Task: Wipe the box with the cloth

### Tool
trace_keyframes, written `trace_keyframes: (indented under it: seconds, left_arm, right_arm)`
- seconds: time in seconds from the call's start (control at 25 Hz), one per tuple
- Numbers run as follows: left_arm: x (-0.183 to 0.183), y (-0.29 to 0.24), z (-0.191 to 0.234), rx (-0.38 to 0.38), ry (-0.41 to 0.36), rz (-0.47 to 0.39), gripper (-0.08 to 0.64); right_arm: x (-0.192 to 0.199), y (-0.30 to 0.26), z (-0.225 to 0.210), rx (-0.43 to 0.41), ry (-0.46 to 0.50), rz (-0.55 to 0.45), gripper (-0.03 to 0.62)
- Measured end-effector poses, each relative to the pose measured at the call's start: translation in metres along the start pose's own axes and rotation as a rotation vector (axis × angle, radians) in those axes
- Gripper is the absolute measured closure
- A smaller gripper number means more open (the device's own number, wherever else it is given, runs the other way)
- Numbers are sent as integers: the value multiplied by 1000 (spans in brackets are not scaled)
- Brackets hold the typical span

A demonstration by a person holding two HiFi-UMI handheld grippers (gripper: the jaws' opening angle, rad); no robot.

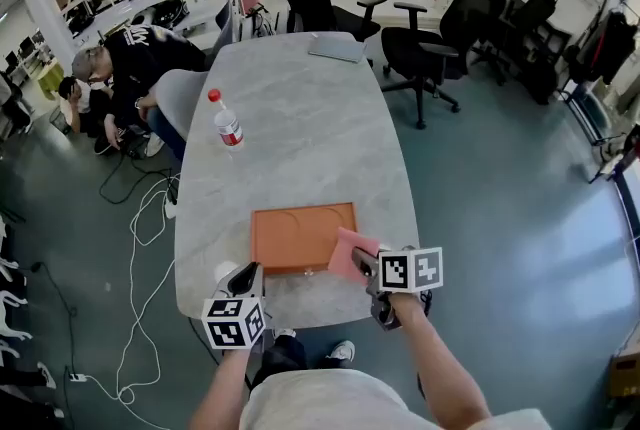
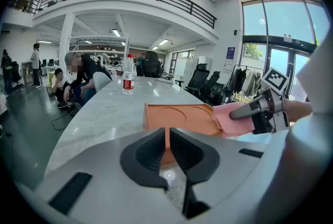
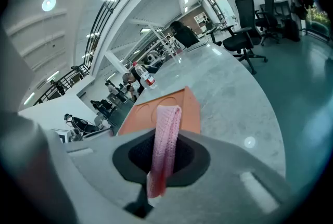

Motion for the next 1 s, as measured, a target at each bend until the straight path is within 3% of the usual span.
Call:
trace_keyframes:
  seconds: [0.44, 1.0]
  left_arm:
    - [2, 1, -1, 13, 2, -3, 531]
    - [1, 17, 37, 81, -17, -7, 531]
  right_arm:
    - [-1, 23, -17, 41, -5, -61, 578]
    - [17, -2, 81, -85, 48, -109, 578]
Point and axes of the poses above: the fingertips, and each gripper's own axes: y backward along the fingers, z to its left, x out of its underside, the point moved 5 cm from there along y, backward along the fingers, and after that the axes turned 1 degree about -x, right-handed, at the moved point
